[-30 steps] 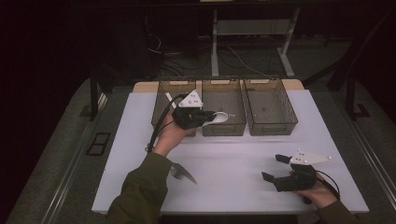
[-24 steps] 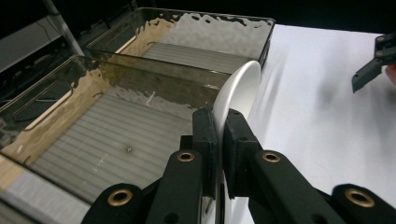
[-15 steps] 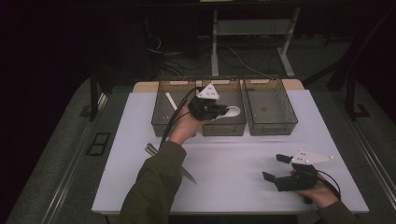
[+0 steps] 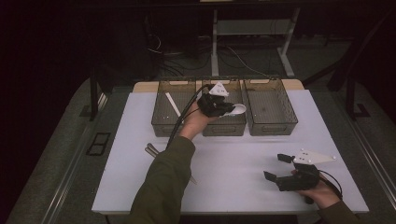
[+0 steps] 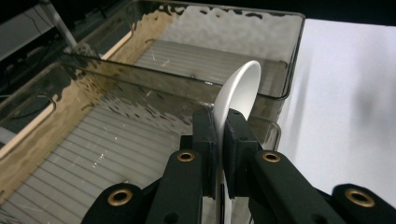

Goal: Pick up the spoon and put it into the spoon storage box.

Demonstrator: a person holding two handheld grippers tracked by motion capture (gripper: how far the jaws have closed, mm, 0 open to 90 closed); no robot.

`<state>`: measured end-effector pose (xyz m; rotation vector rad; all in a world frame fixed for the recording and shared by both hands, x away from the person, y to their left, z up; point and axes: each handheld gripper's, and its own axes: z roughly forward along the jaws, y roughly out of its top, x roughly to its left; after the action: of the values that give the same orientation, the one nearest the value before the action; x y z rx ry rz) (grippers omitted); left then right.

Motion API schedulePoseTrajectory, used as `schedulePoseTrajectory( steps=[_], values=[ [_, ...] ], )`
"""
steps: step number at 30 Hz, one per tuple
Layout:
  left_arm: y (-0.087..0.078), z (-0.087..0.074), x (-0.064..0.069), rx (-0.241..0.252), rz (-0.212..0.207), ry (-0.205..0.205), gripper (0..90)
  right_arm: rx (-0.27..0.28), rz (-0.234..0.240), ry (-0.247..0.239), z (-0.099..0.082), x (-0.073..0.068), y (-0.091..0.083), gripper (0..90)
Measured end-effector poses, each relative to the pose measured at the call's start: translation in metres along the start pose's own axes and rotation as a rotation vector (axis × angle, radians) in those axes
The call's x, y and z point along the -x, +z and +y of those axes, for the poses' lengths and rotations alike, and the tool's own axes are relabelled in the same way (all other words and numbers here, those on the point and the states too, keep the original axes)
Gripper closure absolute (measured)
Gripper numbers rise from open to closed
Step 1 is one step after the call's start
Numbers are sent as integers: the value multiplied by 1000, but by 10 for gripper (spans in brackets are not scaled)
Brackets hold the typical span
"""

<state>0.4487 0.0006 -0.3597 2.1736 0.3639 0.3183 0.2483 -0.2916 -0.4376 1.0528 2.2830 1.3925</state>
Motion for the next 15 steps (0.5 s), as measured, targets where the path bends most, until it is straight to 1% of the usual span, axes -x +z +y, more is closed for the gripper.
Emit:
schedulePoseTrajectory(
  steps=[1, 2, 3, 6, 7, 8, 9, 11, 15],
  values=[
    [2, -1, 0, -9, -1, -6, 840, -2, 1, 4, 0, 0, 0, 108],
    [4, -2, -1, -15, 2, 3, 840, -2, 4, 5, 0, -1, 0, 108],
    [6, -3, 0, -25, 2, -8, 840, -3, 5, 6, 0, -1, 0, 108],
    [9, -4, 0, -42, -1, -11, 839, -3, 5, 2, 0, -1, 0, 108],
    [10, -4, 0, -51, -4, -6, 839, -4, 6, 4, 0, -1, 0, 108],
    [11, -4, 0, -57, -4, 7, 839, -4, 5, 3, 0, -1, 0, 108],
    [12, -5, 1, -58, -4, -2, 839, -5, 5, 2, 0, -1, 0, 108],
    [13, -5, 2, -73, -5, 5, 839, -6, 6, 1, 0, -1, 0, 108],
    [15, -7, 2, -90, -12, -2, 837, -6, 8, -1, 0, -1, 0, 108]
  ],
)
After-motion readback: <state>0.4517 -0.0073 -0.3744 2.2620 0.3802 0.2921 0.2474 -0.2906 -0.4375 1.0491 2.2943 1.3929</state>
